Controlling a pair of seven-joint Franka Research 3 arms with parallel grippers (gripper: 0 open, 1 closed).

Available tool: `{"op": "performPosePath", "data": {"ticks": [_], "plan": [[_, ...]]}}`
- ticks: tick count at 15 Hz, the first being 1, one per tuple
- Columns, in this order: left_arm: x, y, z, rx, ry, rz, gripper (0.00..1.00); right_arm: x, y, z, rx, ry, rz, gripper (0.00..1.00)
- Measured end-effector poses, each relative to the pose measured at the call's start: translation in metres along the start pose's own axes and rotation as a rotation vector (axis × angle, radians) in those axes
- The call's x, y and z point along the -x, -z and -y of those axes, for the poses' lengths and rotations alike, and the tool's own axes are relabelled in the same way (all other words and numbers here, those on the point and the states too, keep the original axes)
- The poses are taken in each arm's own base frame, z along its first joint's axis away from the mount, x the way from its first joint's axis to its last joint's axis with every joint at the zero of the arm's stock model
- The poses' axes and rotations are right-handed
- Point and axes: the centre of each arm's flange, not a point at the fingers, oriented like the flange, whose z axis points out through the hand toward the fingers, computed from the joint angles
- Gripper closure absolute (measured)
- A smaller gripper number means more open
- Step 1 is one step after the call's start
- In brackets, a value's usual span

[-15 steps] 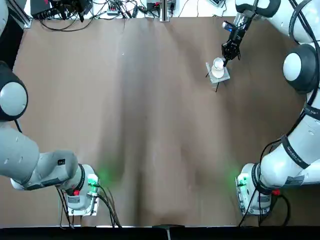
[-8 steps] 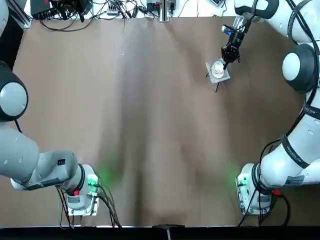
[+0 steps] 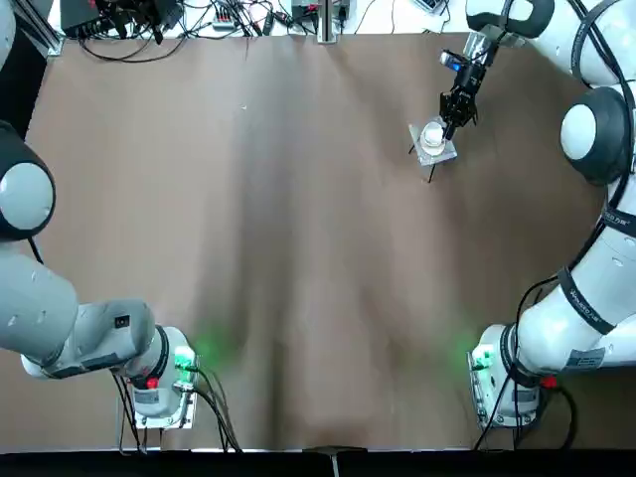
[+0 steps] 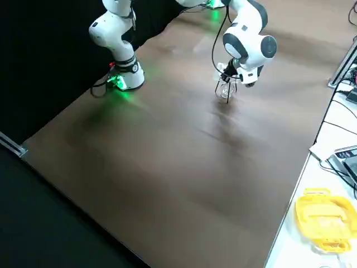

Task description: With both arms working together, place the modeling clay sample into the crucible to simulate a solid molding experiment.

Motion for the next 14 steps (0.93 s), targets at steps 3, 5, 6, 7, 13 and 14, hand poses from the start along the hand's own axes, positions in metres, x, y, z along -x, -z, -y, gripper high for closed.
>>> {"op": "performPosePath", "data": {"ticks": [3,5,6,7,13,14], "plan": [[0.000,-0.001,0.000,0.000,0.003,0.002,0.00,0.000,0.003,0.001,0.001,0.003,-0.006,0.41],[0.000,-0.001,0.001,-0.005,0.014,0.003,0.00,-0.001,0.007,0.002,0.002,0.007,-0.014,0.25],[0.000,-0.001,0.004,-0.012,0.020,0.003,0.00,-0.001,0.008,0.003,0.003,0.008,-0.017,0.25],[-0.001,-0.001,0.007,-0.020,0.026,0.001,0.00,-0.001,0.010,0.004,0.003,0.010,-0.021,0.25],[0.001,0.005,0.031,0.032,0.113,-0.055,0.00,0.004,0.020,0.009,0.002,0.020,-0.003,0.26],[0.006,0.006,0.040,0.047,0.131,-0.075,0.00,0.004,0.020,0.009,0.002,0.020,-0.003,0.26]]}}
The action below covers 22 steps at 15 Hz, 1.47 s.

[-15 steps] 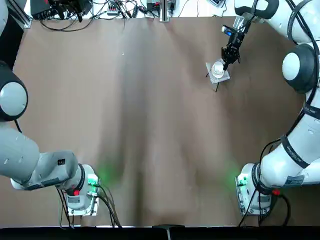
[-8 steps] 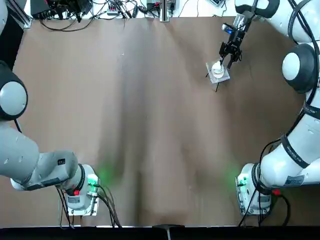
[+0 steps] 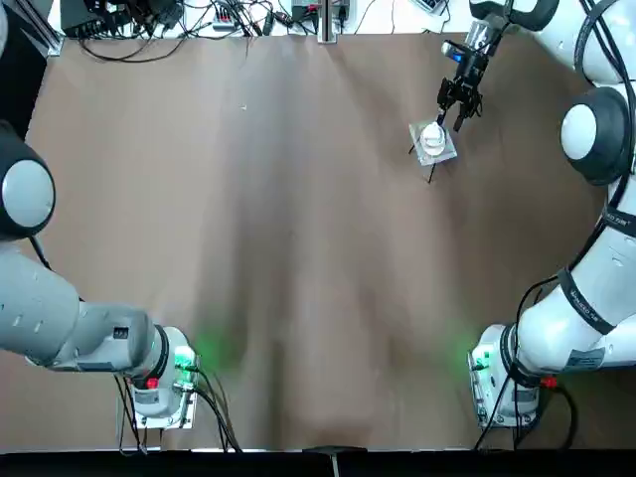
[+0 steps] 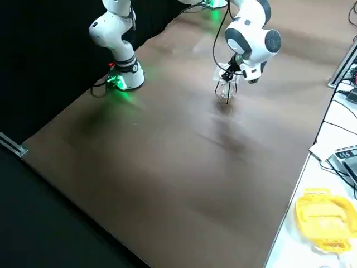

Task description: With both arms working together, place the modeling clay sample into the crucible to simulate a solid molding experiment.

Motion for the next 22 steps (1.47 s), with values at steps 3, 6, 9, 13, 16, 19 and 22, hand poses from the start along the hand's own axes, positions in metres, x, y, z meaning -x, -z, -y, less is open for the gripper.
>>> {"op": "performPosePath", "data": {"ticks": [3,6,9,13,16,19,22], "plan": [[0.017,0.002,0.011,0.014,0.011,-0.025,0.00,0.000,0.005,-0.001,0.002,0.000,-0.009,0.26],[0.025,0.002,0.008,0.014,0.004,-0.027,0.00,0.001,0.029,0.003,0.008,0.010,-0.056,0.24],[0.024,0.001,0.007,0.014,0.003,-0.034,0.00,0.011,0.057,0.008,0.007,0.022,-0.065,0.22],[0.020,0.002,0.001,0.014,-0.002,-0.048,0.00,0.033,0.111,0.015,0.037,0.031,-0.123,0.11],[0.018,-0.002,-0.013,0.012,-0.028,-0.043,0.00,0.064,0.158,0.020,0.091,0.030,-0.207,0.02],[0.018,-0.003,-0.025,0.010,-0.046,-0.040,0.00,0.105,0.200,0.024,0.153,0.019,-0.286,0.00],[0.018,0.003,-0.022,0.011,-0.041,-0.053,0.00,0.152,0.233,0.035,0.265,-0.032,-0.340,0.00]]}}
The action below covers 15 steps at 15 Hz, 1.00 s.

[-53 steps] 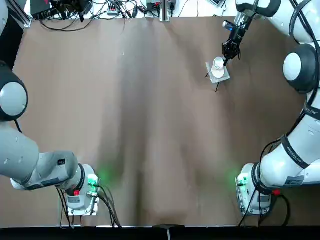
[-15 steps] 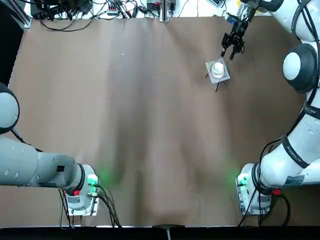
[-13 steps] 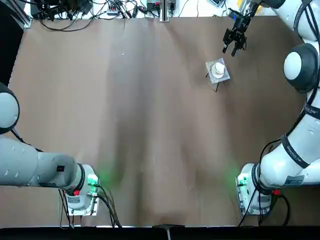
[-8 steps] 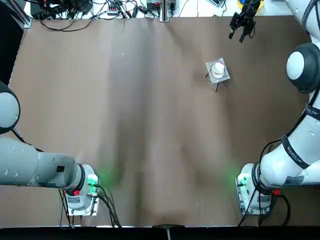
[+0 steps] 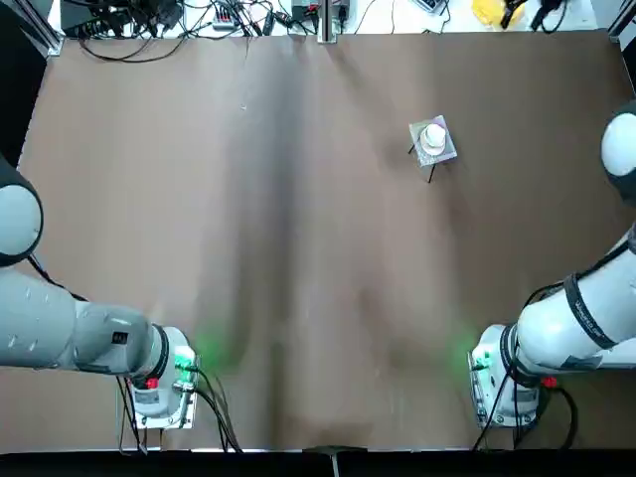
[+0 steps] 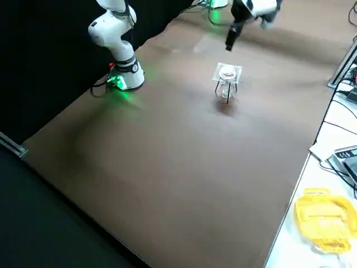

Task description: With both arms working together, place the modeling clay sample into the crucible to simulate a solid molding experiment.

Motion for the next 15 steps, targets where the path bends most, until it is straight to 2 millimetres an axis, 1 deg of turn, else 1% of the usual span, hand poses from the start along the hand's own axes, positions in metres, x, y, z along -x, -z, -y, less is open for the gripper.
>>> {"op": "performPosePath", "data": {"ticks": [1,3,4,6,9,15], "plan": [[0.000,0.005,0.001,0.000,0.002,-0.010,0.00,0.021,0.020,0.016,0.024,-0.048,-0.008,0.00],[0.000,0.006,0.001,0.001,0.002,-0.013,0.00,0.031,0.025,0.036,0.044,-0.049,-0.027,0.00],[0.000,0.006,0.001,0.001,0.002,-0.013,0.00,0.034,0.023,0.041,0.051,-0.051,-0.047,0.00],[0.000,0.006,0.002,0.001,0.003,-0.013,0.00,0.042,0.014,0.039,0.059,-0.061,-0.092,0.00],[0.000,0.006,0.003,0.001,0.005,-0.013,0.00,0.054,0.001,0.034,0.060,-0.073,-0.098,0.00],[-0.003,0.003,0.008,0.001,0.014,-0.007,0.00,0.057,0.000,0.033,0.060,-0.077,-0.105,0.00]]}}
